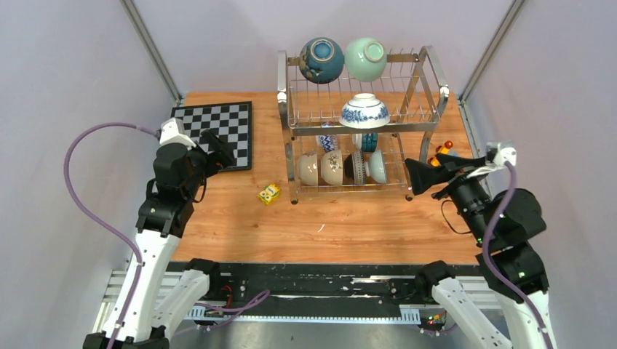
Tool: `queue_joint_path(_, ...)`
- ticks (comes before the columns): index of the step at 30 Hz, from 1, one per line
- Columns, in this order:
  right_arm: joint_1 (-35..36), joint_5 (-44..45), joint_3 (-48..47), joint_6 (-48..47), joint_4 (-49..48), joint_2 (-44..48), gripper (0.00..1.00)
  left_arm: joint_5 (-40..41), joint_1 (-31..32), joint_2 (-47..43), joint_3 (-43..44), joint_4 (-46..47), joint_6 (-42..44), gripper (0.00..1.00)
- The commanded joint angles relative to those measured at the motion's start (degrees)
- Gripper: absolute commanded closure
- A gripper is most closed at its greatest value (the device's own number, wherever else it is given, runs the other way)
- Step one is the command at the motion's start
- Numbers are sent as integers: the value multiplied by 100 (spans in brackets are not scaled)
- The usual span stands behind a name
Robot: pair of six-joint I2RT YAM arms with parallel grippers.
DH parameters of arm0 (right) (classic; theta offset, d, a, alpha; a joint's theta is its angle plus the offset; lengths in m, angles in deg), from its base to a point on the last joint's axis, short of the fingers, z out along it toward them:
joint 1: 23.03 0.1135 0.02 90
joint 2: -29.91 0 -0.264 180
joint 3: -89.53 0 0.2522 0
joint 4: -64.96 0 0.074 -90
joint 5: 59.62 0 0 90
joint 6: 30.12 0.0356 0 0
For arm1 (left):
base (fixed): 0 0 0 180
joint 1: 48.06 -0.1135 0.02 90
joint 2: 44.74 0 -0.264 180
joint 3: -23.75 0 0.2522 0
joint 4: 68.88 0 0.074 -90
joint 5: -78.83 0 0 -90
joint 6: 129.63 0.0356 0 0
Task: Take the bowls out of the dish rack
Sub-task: Pick up the bowl from the dish rack.
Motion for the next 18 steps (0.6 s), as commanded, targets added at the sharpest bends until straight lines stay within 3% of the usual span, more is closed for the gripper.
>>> queue_joint_path(1,73,9,305,-166,343,38,7,-182,-38,-157,-211,-85,1,0)
queue_joint_path(13,224,318,468,201,39,85,13,-310,-34,-179,-184,41,300,0)
queue_joint_path(18,276,-1053,188,-23,-104,-61,12,-687,-37,-178,-362,453,266,0)
